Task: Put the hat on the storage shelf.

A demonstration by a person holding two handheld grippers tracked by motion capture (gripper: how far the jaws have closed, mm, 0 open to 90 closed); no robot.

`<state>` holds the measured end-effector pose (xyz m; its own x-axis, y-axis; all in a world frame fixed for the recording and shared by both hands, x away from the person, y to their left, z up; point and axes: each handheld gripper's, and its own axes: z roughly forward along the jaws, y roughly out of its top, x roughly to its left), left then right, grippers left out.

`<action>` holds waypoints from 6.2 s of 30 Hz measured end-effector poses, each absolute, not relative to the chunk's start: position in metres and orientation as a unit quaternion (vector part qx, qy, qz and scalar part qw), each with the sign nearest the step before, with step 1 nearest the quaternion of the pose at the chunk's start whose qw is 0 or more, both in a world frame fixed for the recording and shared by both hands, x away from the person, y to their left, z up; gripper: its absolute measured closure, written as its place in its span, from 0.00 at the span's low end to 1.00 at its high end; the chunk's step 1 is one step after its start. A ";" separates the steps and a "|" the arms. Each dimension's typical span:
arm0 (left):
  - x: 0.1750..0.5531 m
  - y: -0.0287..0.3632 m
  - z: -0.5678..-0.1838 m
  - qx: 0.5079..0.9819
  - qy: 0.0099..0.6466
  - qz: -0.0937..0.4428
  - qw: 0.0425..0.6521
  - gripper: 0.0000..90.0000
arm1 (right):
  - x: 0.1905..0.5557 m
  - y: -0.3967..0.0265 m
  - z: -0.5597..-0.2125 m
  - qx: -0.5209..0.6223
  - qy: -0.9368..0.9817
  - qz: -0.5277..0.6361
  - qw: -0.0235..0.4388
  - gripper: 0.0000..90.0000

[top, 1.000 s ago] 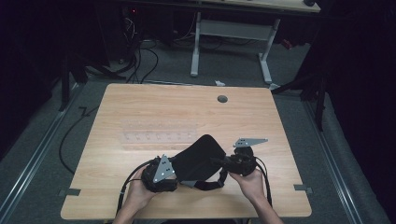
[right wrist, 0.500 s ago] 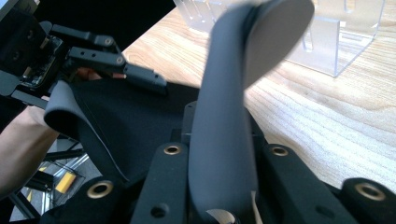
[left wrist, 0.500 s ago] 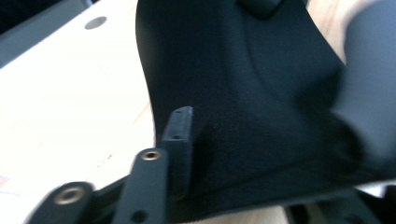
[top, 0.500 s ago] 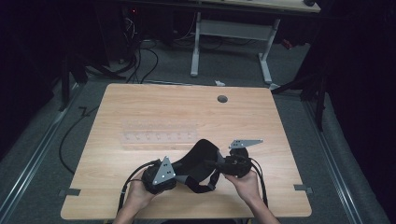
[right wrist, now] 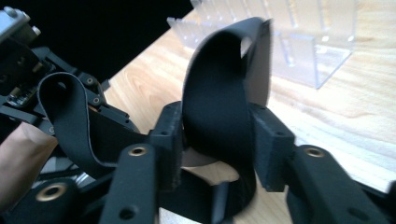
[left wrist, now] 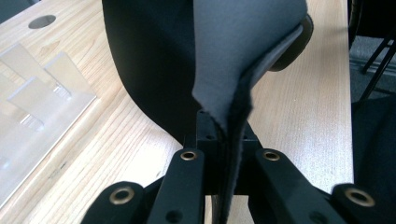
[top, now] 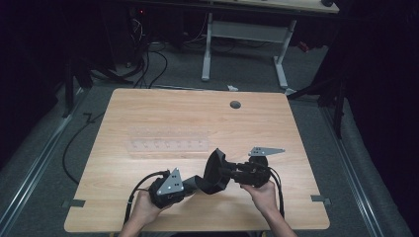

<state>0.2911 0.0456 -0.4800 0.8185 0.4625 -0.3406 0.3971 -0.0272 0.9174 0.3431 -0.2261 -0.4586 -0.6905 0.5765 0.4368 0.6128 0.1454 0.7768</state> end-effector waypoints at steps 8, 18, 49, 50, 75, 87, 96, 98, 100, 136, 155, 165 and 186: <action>0.297 0.058 -0.474 0.688 0.325 0.018 0.648 0.96 | 0.341 -0.248 -0.467 -0.426 -0.743 -0.516 -0.030 0.55; 0.304 0.076 -0.464 0.644 0.358 0.014 0.676 0.96 | 0.349 -0.271 -0.510 -0.496 -0.753 -0.405 -0.153 0.48; 0.321 0.124 -0.437 0.553 0.415 0.089 0.717 0.96 | 0.357 -0.291 -0.531 -0.533 -0.748 -0.318 -0.236 0.45; 0.321 0.124 -0.437 0.553 0.415 0.089 0.717 0.95 | 0.357 -0.291 -0.531 -0.532 -0.748 -0.318 -0.237 0.45; 0.348 0.168 -0.416 0.492 0.447 0.152 0.731 0.96 | 0.357 -0.291 -0.531 -0.530 -0.750 -0.318 -0.236 0.42; 0.359 0.184 -0.414 0.479 0.462 0.185 0.723 0.95 | 0.357 -0.291 -0.531 -0.528 -0.751 -0.318 -0.236 0.42; 0.373 0.197 -0.416 0.473 0.469 0.214 0.714 0.95 | 0.357 -0.291 -0.531 -0.528 -0.751 -0.318 -0.236 0.42; 0.376 0.198 -0.417 0.472 0.470 0.228 0.710 0.95 | 0.357 -0.291 -0.531 -0.528 -0.751 -0.317 -0.237 0.42; 0.377 0.198 -0.417 0.473 0.471 0.230 0.708 0.95 | 0.357 -0.290 -0.531 -0.528 -0.751 -0.317 -0.237 0.42; 0.422 0.202 -0.447 0.489 0.497 0.255 0.670 0.95 | 0.357 -0.290 -0.531 -0.530 -0.750 -0.318 -0.236 0.41; 0.429 0.190 -0.466 0.496 0.497 0.279 0.655 0.96 | 0.357 -0.290 -0.531 -0.530 -0.750 -0.318 -0.236 0.41; 0.431 0.193 -0.478 0.489 0.512 0.265 0.655 0.95 | 0.357 -0.290 -0.531 -0.529 -0.751 -0.318 -0.236 0.41; 0.427 0.202 -0.489 0.485 0.559 0.224 0.633 0.63 | 0.357 -0.290 -0.531 -0.529 -0.751 -0.317 -0.236 0.41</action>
